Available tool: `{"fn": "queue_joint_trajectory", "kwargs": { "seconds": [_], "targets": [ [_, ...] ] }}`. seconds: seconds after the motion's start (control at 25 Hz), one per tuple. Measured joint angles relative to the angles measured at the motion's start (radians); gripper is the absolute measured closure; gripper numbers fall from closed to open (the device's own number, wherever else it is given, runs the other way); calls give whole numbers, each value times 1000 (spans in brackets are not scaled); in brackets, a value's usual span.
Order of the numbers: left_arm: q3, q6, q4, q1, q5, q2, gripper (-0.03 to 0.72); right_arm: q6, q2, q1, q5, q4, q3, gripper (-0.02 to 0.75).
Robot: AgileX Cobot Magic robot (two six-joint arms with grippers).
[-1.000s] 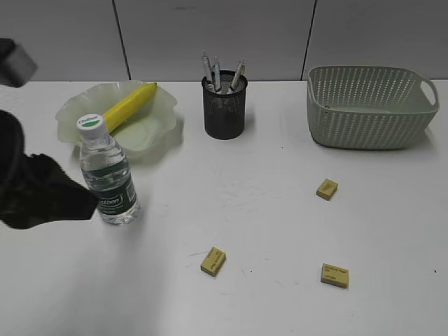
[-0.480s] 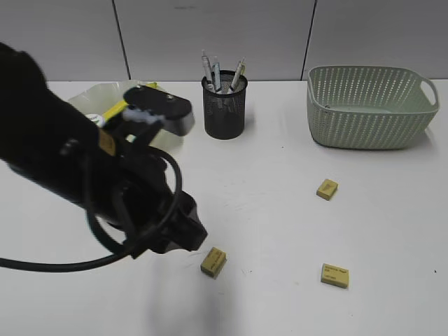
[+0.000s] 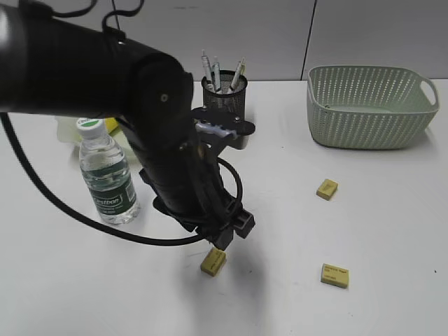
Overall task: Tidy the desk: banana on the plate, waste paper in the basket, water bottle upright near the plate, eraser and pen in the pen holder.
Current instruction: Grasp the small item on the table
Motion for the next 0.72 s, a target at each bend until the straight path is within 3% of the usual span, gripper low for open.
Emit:
{"fn": "queue_joint_trajectory", "kwargs": {
  "seconds": [0.28,0.72],
  "targets": [
    [-131,-21,21,-1,101,125,211,0,0,0,0,0,0,325],
    [-144,-21,50,-2,121,208,208,0,0,0,0,0,0,324]
  ]
}}
